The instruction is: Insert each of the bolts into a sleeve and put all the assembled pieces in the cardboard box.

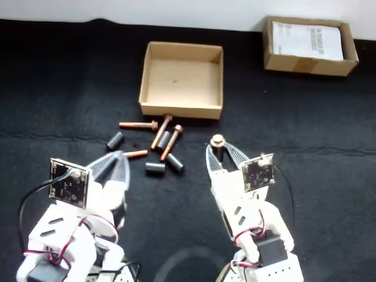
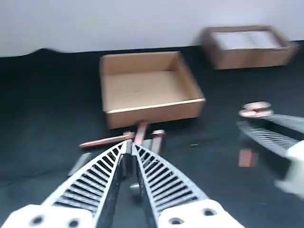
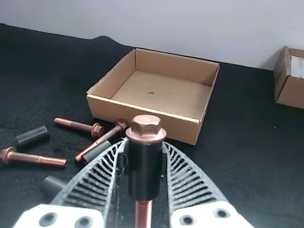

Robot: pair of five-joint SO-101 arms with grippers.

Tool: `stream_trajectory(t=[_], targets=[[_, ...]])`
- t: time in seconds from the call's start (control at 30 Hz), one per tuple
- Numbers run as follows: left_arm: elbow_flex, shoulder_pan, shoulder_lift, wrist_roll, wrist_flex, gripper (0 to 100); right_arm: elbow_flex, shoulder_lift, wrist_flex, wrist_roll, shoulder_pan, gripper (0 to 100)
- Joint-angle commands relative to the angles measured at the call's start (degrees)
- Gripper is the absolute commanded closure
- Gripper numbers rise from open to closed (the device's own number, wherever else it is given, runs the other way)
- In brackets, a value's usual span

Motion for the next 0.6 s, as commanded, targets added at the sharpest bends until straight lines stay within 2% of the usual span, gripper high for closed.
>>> stream_trajectory(t=[0.0,0.13,0.3,0.4,0.57], targets=[[5.3,-10.9,-2.3,-2.7,-0.1,99,-7.4,-0.8,2.3,0.4,0.7,99.2],[12.4,-20.1,-1.8,-2.9,-0.1,99,-9.4,-0.7,2.5,0.4,0.7,99.2],[18.5,-28.1,-1.8,-2.8,-0.1,99,-13.0,1.0,2.2,0.4,0.8,99.2],[23.3,-30.5,-1.8,-2.8,-0.1,99,-17.9,7.1,2.2,0.4,1.9,99.2],[30.0,-30.7,-1.8,-2.8,-0.2,99,-28.3,21.7,2.2,0.3,4.5,99.2]])
